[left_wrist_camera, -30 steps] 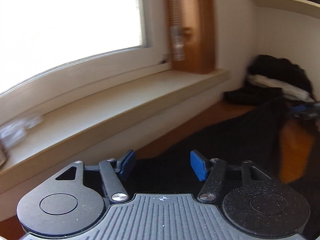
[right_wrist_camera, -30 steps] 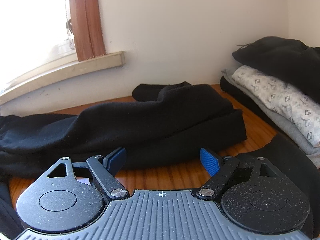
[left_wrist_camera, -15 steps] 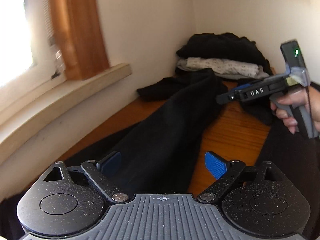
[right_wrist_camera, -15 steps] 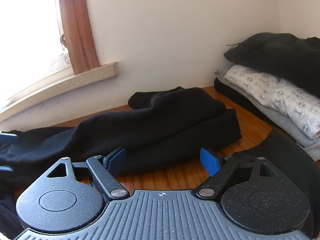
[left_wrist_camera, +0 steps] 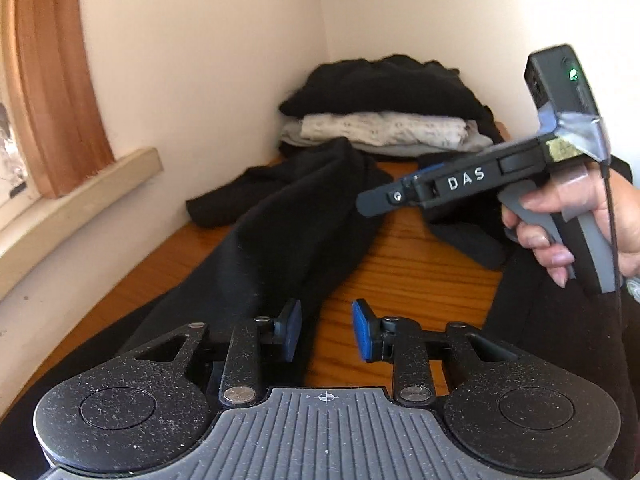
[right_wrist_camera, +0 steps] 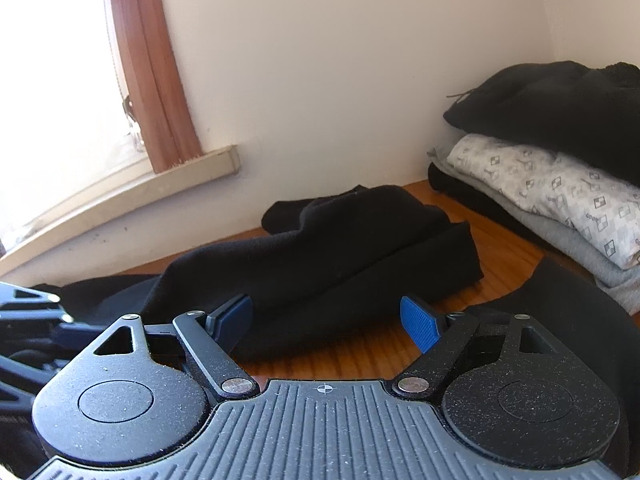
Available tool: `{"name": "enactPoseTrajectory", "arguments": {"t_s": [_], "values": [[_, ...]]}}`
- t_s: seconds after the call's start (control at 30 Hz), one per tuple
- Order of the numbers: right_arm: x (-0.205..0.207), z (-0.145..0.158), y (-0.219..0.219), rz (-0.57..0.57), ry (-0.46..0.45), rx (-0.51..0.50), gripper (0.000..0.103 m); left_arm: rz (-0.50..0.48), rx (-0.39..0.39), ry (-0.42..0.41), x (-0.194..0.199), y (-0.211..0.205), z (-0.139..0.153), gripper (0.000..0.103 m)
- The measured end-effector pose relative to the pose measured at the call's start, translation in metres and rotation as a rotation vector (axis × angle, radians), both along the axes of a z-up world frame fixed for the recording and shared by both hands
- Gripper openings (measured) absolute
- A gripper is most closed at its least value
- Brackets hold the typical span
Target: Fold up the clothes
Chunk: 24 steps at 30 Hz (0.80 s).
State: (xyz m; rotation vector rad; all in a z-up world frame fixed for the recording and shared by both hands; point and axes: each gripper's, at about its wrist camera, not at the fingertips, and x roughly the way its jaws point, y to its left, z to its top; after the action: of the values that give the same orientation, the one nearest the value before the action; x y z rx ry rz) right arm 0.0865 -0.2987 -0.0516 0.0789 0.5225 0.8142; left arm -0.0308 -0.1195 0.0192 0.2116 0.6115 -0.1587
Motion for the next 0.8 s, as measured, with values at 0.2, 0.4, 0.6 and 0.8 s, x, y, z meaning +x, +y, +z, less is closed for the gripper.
{"name": "enactPoseTrajectory", "arguments": {"t_s": [0.2,0.4,0.6,0.8], "values": [[0.001,0.000,0.000,0.009,0.006,0.008,0.081,0.039,0.069,-0.025,0.015,-0.004,-0.005,0.068],[0.001,0.001,0.000,0.010,0.007,0.010,0.081,0.059,0.085,-0.013,0.029,0.002,-0.010,0.051],[0.000,0.001,0.000,0.004,0.006,0.013,0.081,0.079,-0.028,-0.067,0.019,0.028,0.005,0.005],[-0.001,0.002,-0.010,-0.040,0.001,0.066,0.081,0.163,-0.110,-0.162,-0.029,0.078,0.036,0.005]]}}
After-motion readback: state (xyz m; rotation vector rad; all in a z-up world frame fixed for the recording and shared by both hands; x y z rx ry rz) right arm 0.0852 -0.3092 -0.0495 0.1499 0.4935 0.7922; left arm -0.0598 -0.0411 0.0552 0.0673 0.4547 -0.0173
